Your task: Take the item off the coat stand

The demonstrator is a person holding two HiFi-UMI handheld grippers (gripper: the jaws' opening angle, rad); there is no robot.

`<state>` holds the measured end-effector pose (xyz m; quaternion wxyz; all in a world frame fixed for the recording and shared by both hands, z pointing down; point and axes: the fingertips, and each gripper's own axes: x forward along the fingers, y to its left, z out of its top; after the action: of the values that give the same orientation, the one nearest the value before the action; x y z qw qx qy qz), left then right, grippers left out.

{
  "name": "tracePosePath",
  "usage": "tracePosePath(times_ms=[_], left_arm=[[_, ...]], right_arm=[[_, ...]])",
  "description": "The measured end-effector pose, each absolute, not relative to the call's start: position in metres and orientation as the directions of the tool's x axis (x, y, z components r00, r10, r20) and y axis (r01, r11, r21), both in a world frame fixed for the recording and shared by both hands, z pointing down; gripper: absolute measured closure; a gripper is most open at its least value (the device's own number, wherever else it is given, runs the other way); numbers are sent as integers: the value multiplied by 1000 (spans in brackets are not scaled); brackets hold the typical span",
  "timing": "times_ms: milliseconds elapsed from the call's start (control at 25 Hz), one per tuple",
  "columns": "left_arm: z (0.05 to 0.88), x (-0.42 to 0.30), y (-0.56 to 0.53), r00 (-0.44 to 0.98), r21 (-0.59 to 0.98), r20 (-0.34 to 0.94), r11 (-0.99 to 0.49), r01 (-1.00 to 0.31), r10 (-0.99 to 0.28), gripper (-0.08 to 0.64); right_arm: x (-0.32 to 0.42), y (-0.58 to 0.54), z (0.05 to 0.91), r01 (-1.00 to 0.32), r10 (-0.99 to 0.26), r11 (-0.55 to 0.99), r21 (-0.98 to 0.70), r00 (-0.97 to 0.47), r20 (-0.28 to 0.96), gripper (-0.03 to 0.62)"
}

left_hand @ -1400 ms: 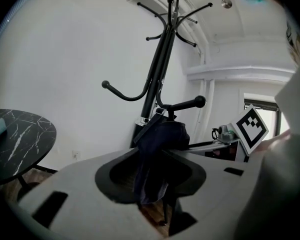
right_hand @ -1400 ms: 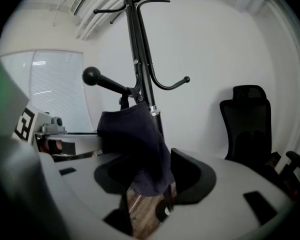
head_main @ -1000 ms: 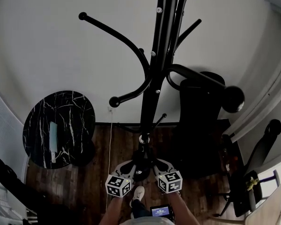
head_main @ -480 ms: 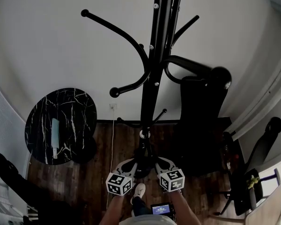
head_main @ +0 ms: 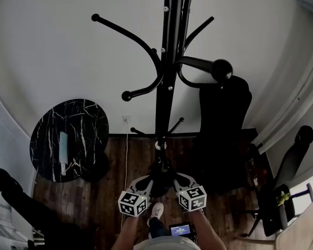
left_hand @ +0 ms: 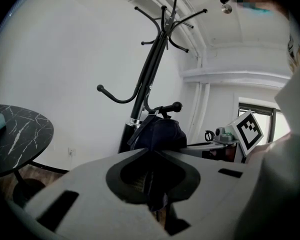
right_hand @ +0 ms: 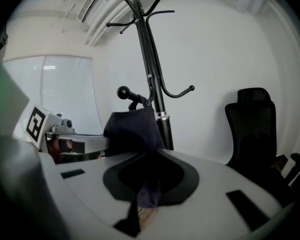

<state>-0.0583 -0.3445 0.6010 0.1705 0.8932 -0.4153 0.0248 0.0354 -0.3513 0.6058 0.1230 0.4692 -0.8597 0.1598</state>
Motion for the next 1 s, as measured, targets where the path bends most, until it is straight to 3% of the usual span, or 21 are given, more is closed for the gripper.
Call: tracePosePath(times_ms=[1000], left_arm=[[574,-62,-303,659,247,154,-617,-747,-736,528]], right_arm=[[33,-309,585,-845,-783,515,-145,-533,320,555]])
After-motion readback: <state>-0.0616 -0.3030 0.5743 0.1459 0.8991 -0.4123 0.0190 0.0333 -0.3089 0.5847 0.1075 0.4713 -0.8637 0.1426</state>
